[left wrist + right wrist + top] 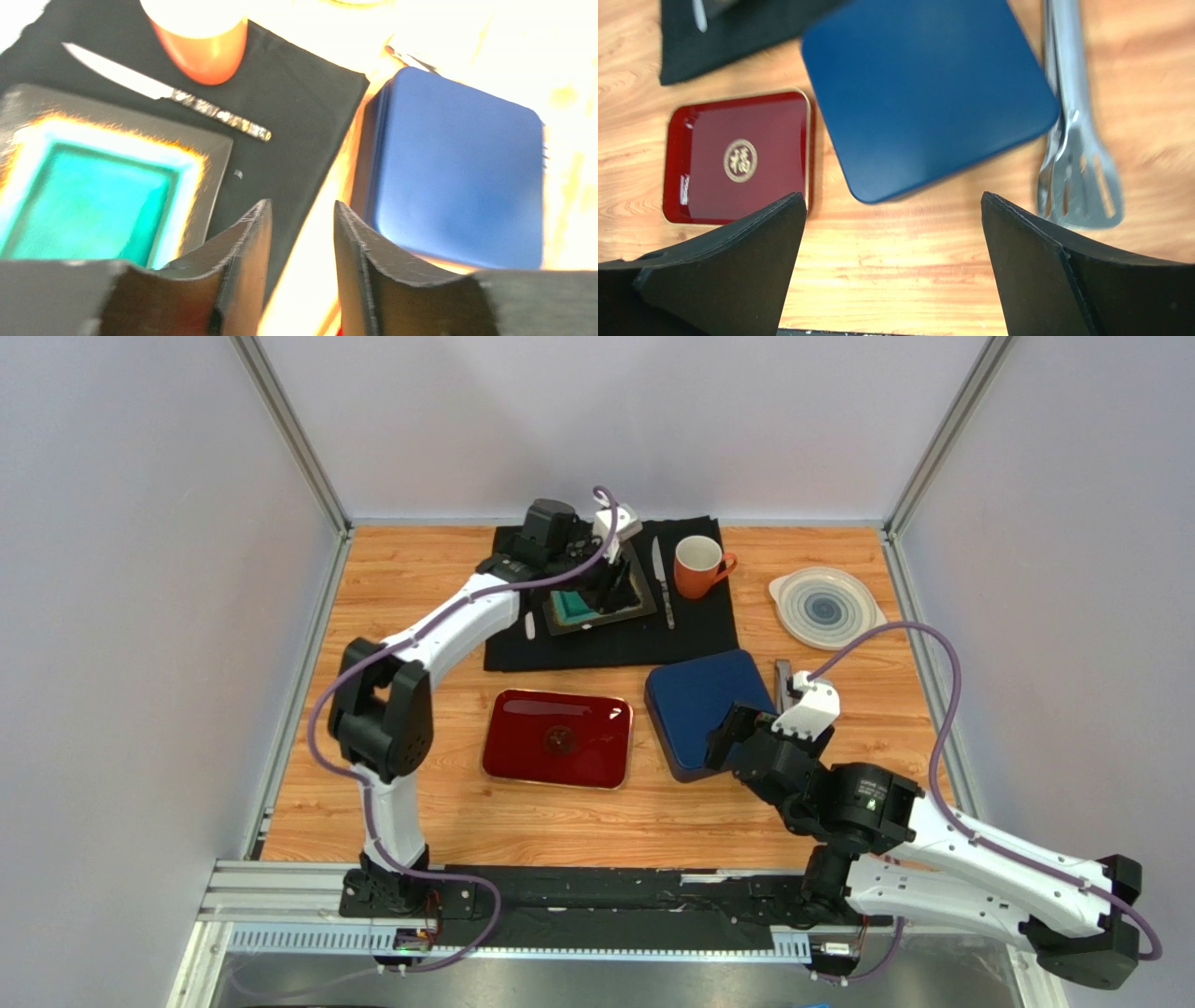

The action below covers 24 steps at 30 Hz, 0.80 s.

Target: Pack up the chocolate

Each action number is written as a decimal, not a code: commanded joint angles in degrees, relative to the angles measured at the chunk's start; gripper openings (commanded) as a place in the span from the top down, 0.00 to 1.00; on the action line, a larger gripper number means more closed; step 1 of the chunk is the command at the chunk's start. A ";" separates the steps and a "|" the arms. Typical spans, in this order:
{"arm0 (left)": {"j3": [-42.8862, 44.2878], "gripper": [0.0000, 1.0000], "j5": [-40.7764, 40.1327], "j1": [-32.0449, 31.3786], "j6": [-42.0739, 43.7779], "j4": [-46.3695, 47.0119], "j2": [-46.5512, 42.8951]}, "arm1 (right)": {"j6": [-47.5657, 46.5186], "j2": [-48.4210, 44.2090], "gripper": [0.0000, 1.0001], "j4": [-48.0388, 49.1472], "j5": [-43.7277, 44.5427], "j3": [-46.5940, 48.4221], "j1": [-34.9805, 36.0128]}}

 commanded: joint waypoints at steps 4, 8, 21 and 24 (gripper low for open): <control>-10.77 0.17 0.94 6.59 -4.85 -15.67 -17.99 | -16.04 7.33 0.00 -1.57 8.99 15.51 0.14; -19.39 0.11 3.60 16.94 -7.06 -18.48 -25.20 | -21.85 10.50 0.00 -1.30 9.53 19.30 -0.48; -38.12 0.08 -1.85 25.23 -0.29 -19.72 -47.01 | -40.92 15.68 0.00 15.04 -8.46 22.64 -25.91; -38.91 0.07 -2.55 26.90 -0.47 -19.02 -47.36 | -41.63 17.97 0.00 17.50 -18.31 22.65 -33.93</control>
